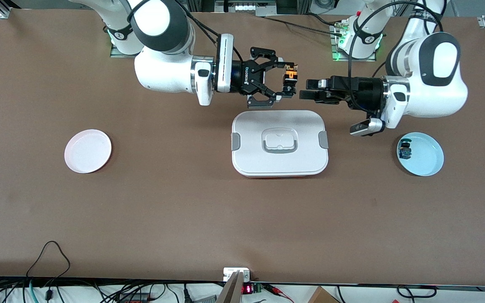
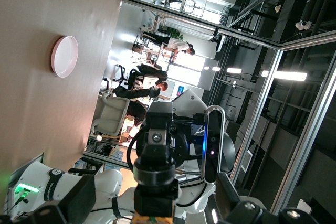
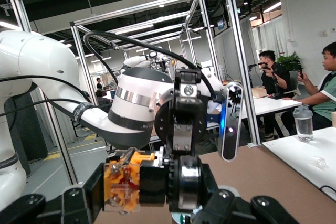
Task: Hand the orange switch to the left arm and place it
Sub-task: 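Grasp the orange switch with the left gripper beside the right gripper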
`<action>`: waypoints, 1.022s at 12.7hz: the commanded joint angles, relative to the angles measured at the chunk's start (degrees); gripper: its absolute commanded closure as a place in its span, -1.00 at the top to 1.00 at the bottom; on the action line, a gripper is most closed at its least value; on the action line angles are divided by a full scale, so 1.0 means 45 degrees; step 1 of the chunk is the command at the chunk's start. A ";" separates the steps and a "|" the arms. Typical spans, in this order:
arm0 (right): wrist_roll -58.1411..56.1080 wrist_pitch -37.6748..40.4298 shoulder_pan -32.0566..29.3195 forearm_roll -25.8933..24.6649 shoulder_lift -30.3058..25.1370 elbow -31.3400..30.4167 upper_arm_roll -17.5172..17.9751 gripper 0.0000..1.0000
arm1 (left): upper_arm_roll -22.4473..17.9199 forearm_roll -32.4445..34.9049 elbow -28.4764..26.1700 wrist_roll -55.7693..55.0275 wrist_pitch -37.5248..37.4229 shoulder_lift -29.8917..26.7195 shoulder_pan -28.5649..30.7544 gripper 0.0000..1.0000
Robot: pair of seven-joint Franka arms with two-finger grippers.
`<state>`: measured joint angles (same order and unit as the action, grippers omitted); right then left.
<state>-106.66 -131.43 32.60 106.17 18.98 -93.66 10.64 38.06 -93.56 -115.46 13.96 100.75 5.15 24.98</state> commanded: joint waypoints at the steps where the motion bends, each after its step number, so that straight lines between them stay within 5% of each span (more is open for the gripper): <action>1: -0.0593 0.0515 0.0002 0.0411 0.0176 0.0170 -0.0021 -0.98 | 0.0234 -0.0518 -0.0514 0.0218 0.0229 -0.0753 0.0192 1.00; 9: -0.0790 0.0516 0.0040 0.0372 0.0176 0.0111 -0.0021 -0.98 | 0.0410 -0.0538 -0.1686 0.0081 0.0132 -0.2452 0.0192 0.98; 13: -0.0790 0.0536 0.0040 0.0352 0.0176 0.0091 -0.0021 -0.98 | 0.0410 -0.0557 -0.1627 0.0081 0.0131 -0.2414 0.0192 0.72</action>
<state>-108.53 -129.32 32.57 106.41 19.54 -93.68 10.63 39.49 -94.05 -121.67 14.01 101.08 -4.16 25.19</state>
